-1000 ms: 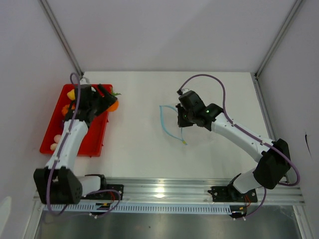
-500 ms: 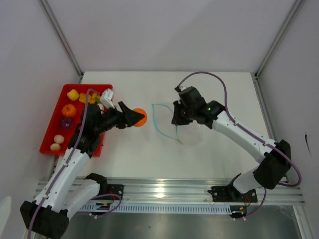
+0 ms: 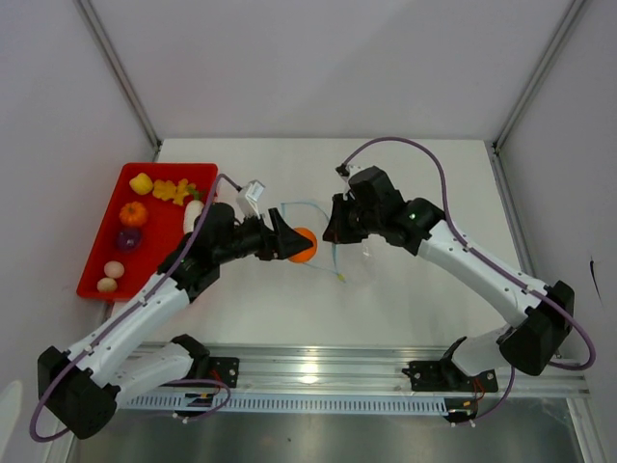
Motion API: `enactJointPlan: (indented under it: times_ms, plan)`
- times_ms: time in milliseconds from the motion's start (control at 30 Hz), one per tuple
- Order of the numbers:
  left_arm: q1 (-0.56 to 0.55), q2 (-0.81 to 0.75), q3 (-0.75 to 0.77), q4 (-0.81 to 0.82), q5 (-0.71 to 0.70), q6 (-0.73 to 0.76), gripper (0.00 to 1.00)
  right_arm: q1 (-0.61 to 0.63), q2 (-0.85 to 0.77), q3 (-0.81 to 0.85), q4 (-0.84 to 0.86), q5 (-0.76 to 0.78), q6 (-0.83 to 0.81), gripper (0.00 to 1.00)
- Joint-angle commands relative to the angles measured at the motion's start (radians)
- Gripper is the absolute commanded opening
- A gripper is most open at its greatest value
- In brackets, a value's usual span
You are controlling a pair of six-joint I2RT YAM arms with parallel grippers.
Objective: Place the food in the zip-top bag and seal the zipper
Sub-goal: Place the fake fruit in the zipper food storage bag.
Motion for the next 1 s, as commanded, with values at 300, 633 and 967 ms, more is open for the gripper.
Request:
enactJointPlan:
  times_ms: [300,633,967]
  plan:
    - [-0.042,0.064,0.176,-0.083,-0.183,-0.054,0.17,0.039,-0.09,0.008,0.025,-0.045,0.032,0.0]
    - [-0.107,0.159,0.237,-0.182,-0.218,-0.025,0.22,0.053,-0.118,0.017,0.058,-0.001,0.046,0.0]
    - [-0.117,0.101,0.213,-0.197,-0.282,0.007,0.69,0.051,-0.139,0.026,0.061,0.042,0.054,0.0]
